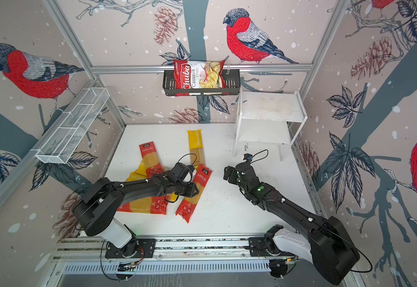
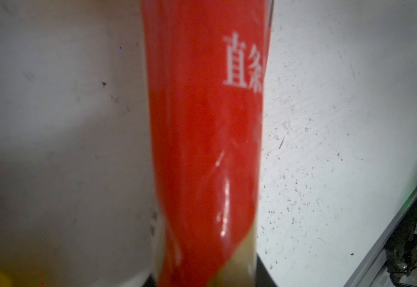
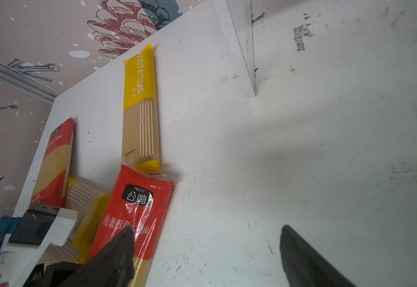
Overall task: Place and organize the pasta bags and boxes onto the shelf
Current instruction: 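Lift the red spaghetti bag with the left gripper while the right arm moves inward, then bring the bag toward the right gripper while the right gripper closes on it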
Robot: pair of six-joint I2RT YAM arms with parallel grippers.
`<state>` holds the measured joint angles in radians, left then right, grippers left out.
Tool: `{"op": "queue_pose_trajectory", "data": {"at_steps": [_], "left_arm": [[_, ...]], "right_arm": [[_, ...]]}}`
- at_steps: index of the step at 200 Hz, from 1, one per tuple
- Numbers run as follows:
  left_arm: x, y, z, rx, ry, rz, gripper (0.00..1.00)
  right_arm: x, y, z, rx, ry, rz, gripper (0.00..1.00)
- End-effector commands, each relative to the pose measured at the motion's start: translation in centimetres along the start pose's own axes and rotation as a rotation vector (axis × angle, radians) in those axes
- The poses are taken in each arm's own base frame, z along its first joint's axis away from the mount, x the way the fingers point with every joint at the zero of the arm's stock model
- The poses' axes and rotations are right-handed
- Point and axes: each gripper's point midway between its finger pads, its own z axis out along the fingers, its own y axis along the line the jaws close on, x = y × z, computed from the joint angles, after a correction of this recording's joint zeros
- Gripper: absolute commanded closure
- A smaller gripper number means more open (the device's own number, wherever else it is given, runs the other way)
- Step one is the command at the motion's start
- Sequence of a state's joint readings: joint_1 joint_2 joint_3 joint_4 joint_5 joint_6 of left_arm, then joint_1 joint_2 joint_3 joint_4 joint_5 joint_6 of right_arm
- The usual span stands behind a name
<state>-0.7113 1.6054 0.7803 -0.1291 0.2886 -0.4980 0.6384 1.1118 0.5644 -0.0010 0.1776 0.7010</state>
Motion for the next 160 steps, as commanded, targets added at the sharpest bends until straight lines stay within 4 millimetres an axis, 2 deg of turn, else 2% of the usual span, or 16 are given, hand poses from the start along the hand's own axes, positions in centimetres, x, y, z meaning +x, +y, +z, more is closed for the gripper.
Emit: {"op": "queue_pose_trajectory", "data": {"at_steps": [1, 21, 57, 97, 125, 160], "left_arm": [[0.6, -0.9, -0.1, 0.049, 0.012, -0.029, 0.77], [0.0, -1.9, -0.6, 0.093, -0.015, -0.038, 0.8], [-1.3, -3.9, -1.9, 0.184, -0.076, -0.057, 0.94], [-3.8, -6.6, -4.8, 0.292, -0.185, -0.077, 0.99], [-7.2, -8.2, -9.2, 0.347, -0.362, -0.096, 1.0], [-13.0, -7.0, -16.8, 0.436, -0.742, -0.264, 1.0]], "right_arm": [[-0.5, 0.5, 0.0, -0.022, -0.026, -0.023, 0.09], [-0.4, 0.4, 0.0, -0.023, -0.024, -0.028, 0.09], [-0.3, 0.2, 0.0, -0.021, -0.027, -0.021, 0.09], [-0.6, 0.8, -0.2, -0.055, -0.042, -0.006, 0.09], [-1.0, 2.0, -0.8, -0.121, -0.055, 0.012, 0.09], [-0.6, 4.7, -2.7, -0.321, -0.069, 0.02, 0.06]]}}
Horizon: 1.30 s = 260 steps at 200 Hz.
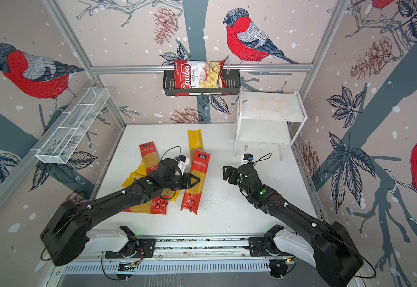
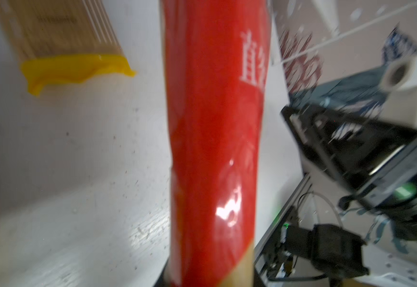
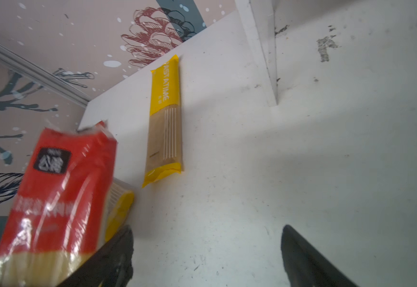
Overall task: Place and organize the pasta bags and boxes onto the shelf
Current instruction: 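Bring the bag toward the right gripper while the right gripper closes on it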
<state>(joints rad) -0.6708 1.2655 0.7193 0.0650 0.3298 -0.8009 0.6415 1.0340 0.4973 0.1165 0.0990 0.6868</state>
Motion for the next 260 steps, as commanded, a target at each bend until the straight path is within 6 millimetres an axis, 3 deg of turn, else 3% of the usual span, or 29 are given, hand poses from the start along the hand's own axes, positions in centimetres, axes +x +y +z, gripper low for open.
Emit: {"op": "queue_pose_trajectory", "data": {"at_steps": [1, 21, 41, 86, 111, 196, 260], "left_arm": [[-8.2, -4.1, -3.6, 0.18, -0.387, -0.061, 1.0], [-11.4, -5.2, -6.0, 0.214, -0.543, -0.1, 1.0], [-13.3, -6.0, -7.2, 0.231, -0.624, -0.158, 1.0], [-14.6, -5.7, -8.9, 0.297, -0.752, -0.301, 1.0], [-14.4, -6.1, -8.9, 0.33, -0.772, -0.323, 1.0], [-11.6, -8.9, -6.0, 0.412, -0.703, -0.363, 1.0], [-9.0, -9.5, -4.1, 0.477, -0.673, -0.432, 1.0]], "right_arm": [[-0.3, 3.0, -1.1, -0.182, -0.026, 0.024, 0.06], [-0.3, 3.4, -2.0, -0.234, -0.039, 0.1, 0.05], [0.0, 5.0, -2.8, -0.322, -0.004, 0.144, 0.05], [0.2, 8.1, -5.0, -0.564, 0.023, 0.335, 0.04], [0.4, 9.2, -5.3, -0.593, 0.032, 0.343, 0.0], [1.2, 11.5, -5.7, -0.649, 0.002, 0.388, 0.02], [0.9, 12.0, -7.1, -0.655, -0.09, 0.437, 0.12]]}}
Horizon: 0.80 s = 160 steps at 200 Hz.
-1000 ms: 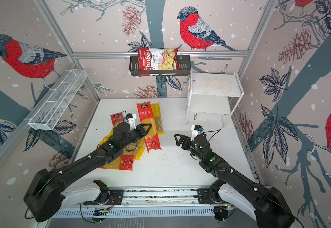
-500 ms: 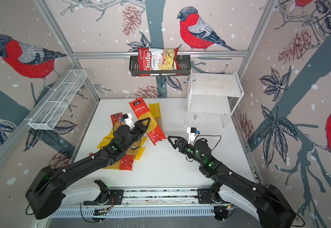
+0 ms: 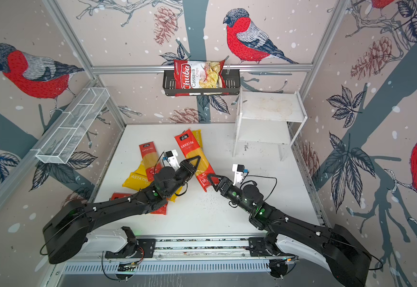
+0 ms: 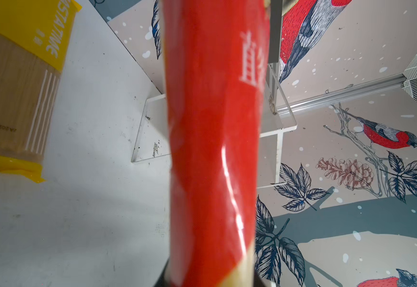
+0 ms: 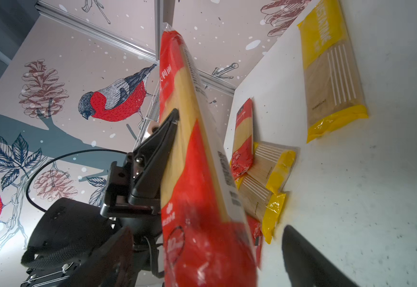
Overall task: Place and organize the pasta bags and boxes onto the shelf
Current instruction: 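Bring the bag toward the right gripper while the right gripper closes on it, then hold the bag with the right gripper while the left gripper releases and withdraws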
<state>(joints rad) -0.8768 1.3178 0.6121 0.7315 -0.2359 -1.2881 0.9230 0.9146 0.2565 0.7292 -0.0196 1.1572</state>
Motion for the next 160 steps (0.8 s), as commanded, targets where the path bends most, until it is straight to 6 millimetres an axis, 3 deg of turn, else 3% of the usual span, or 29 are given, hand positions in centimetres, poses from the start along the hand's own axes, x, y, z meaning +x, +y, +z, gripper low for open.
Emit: {"op": "queue_pose_trajectory", "data": {"at_steps": [1, 49, 111, 160], "left_arm": [[-1.8, -5.0, -0.5, 0.213, -0.08, -0.101, 1.0], [-0.8, -5.3, -0.6, 0.231, -0.074, -0.114, 0.99], [0.7, -5.8, -0.5, 0.255, -0.033, -0.127, 0.98], [1.1, -5.8, -1.0, 0.263, -0.014, -0.102, 0.86]], "right_arm": [[-1.6, 1.6, -0.3, -0.042, -0.101, 0.001, 0.13], [-1.4, 0.8, -0.5, -0.031, -0.143, 0.036, 0.29], [-1.4, 0.9, -0.4, -0.044, -0.172, 0.049, 0.42], [-1.4, 1.1, -0.5, -0.062, -0.182, 0.067, 0.56]]}}
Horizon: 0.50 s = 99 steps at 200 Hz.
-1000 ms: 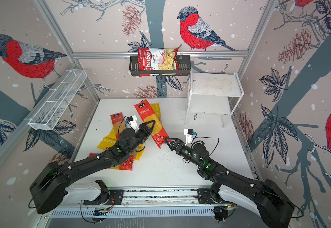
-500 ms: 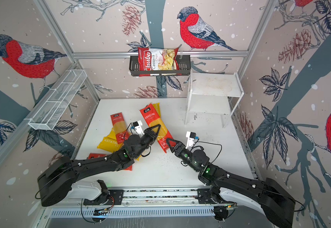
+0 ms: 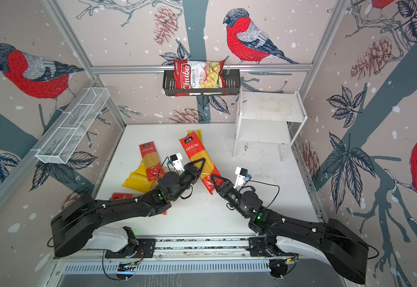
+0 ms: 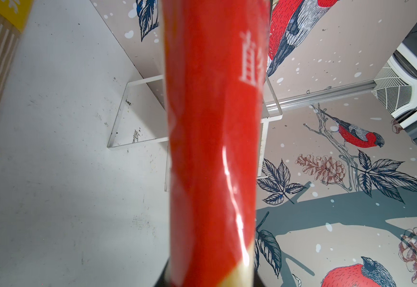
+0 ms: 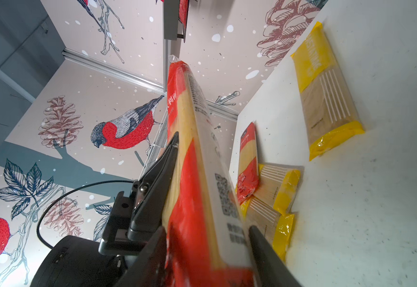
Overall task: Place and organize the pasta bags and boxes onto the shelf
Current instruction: 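Hold the bag with the right gripper while the left gripper releases and withdraws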
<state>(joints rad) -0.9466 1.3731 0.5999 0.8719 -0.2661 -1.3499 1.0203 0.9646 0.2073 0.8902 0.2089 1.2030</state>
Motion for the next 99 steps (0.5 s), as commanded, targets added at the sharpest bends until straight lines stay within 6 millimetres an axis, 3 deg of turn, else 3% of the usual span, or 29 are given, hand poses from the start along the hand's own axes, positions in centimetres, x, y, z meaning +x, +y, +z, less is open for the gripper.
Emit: {"op": "queue_pose_trajectory", "data": {"at_steps": [1, 62, 99], "left_arm": [[-0.8, -4.6, -0.7, 0.186, -0.027, -0.022, 0.85], [0.0, -5.5, -1.1, 0.237, 0.021, -0.005, 0.55], [0.1, -6.6, -1.3, 0.28, 0.03, 0.028, 0.42]], "right_arm": [[-0.7, 1.3, -0.1, -0.055, -0.036, 0.016, 0.56], [-2.0, 3.3, -0.8, -0.122, -0.085, 0.001, 0.82], [-3.7, 5.1, -0.9, -0.16, -0.141, -0.007, 0.87]]}}
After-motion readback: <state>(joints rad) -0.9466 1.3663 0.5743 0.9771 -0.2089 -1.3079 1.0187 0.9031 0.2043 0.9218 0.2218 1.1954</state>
